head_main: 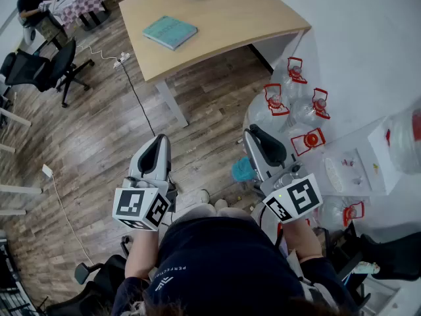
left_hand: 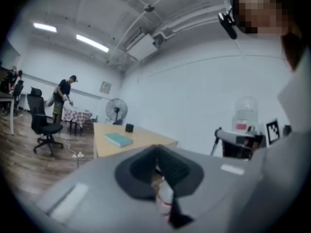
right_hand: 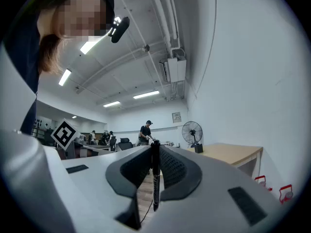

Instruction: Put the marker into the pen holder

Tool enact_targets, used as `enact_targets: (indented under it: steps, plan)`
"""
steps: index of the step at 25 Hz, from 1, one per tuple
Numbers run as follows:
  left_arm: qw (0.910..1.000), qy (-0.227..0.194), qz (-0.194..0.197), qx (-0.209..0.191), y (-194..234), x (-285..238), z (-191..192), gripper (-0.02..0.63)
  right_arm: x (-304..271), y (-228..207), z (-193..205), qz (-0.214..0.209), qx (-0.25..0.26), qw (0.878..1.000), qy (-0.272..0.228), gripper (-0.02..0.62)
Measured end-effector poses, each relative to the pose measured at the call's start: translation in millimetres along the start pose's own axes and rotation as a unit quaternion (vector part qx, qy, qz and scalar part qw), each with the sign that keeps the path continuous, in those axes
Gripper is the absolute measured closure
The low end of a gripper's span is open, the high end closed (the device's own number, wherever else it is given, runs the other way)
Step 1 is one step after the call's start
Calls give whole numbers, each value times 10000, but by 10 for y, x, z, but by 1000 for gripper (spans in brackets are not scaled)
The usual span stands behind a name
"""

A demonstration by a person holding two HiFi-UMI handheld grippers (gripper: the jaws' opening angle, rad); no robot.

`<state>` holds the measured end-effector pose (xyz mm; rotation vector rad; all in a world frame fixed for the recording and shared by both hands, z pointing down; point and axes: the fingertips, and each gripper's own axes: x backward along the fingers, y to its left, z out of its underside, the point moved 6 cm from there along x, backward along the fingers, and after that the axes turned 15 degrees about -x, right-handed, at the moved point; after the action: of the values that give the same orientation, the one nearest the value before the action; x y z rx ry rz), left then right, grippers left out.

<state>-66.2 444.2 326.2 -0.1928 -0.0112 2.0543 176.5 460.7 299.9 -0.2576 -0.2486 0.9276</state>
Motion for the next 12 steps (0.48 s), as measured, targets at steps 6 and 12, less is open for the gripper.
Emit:
enact_targets:
  steps: [6,12]
  plan:
    - [9999,67,-68,134,41,18,110,597,-32,17,78,-106,-23,9999,96,552]
    - [9997,148,-78,181,104,45,194,597,-91,58,82,-242,-34,9996,141,552]
